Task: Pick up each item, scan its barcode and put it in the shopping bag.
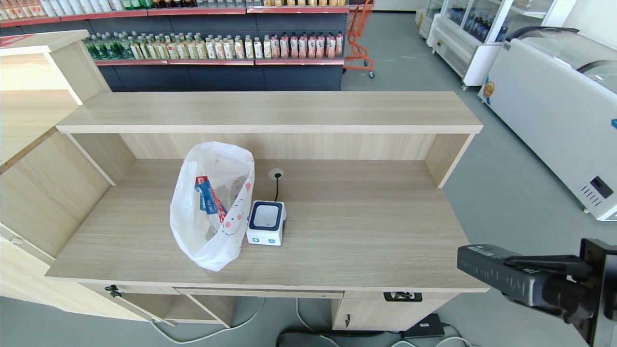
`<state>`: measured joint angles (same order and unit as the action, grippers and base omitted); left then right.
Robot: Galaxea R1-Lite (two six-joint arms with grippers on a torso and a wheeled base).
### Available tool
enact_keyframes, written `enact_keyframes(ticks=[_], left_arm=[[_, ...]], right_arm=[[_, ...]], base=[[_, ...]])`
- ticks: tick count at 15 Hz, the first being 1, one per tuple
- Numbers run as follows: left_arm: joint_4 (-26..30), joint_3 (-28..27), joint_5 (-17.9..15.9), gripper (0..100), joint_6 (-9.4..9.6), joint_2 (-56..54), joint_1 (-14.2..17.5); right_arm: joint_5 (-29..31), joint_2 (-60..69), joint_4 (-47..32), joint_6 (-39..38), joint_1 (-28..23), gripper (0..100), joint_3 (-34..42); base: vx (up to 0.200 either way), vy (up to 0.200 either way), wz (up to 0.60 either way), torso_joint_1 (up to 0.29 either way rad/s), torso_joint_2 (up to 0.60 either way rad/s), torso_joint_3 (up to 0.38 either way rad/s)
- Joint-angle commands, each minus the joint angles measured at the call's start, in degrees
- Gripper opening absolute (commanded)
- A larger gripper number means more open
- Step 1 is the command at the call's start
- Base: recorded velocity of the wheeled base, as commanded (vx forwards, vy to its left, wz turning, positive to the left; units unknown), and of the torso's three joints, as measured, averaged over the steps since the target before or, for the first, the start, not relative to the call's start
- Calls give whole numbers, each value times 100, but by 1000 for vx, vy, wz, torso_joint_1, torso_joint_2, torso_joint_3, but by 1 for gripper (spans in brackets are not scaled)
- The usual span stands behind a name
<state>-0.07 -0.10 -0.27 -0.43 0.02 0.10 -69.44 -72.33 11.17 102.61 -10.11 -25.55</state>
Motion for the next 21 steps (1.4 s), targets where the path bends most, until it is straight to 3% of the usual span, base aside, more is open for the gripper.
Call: enact_keyframes(ticks=[1, 3, 4, 6, 7, 9, 11, 15, 21], left_arm=[[-1, 1, 0, 100, -1, -2, 8], [-1, 1, 0, 100, -1, -2, 8], [-1, 1, 0, 100, -1, -2, 8], [-1, 1, 0, 100, -1, -2, 8], [-1, 1, 0, 100, -1, -2, 8], [-1, 1, 0, 100, -1, -2, -1], [-1, 1, 0, 100, -1, -2, 8], [-1, 1, 0, 100, -1, -2, 8], [-1, 1, 0, 100, 16, -2, -1]], right_arm=[[0, 78, -27, -1182, -18, 0, -231], [18, 122, 0, -3353, 0, 0, -662], [53, 122, -9, -4882, 9, 0, -960], [563, 105, 8, -6754, 53, 0, -1119], [660, 8, 8, -8081, 70, 0, -1303], [756, -106, 17, -9892, 255, 0, -1541], [923, -238, 114, -11192, 351, 0, -1558], [958, -713, 175, -11755, 325, 0, -1444], [1125, -1205, 334, -11816, 334, 0, -1690]], base=[[0, 0, 0, 0, 0, 0], [0, 0, 0, 0, 0, 0], [0, 0, 0, 0, 0, 0], [0, 0, 0, 0, 0, 0], [0, 0, 0, 0, 0, 0], [0, 0, 0, 0, 0, 0], [0, 0, 0, 0, 0, 0], [0, 0, 0, 0, 0, 0], [0, 0, 0, 0, 0, 0]])
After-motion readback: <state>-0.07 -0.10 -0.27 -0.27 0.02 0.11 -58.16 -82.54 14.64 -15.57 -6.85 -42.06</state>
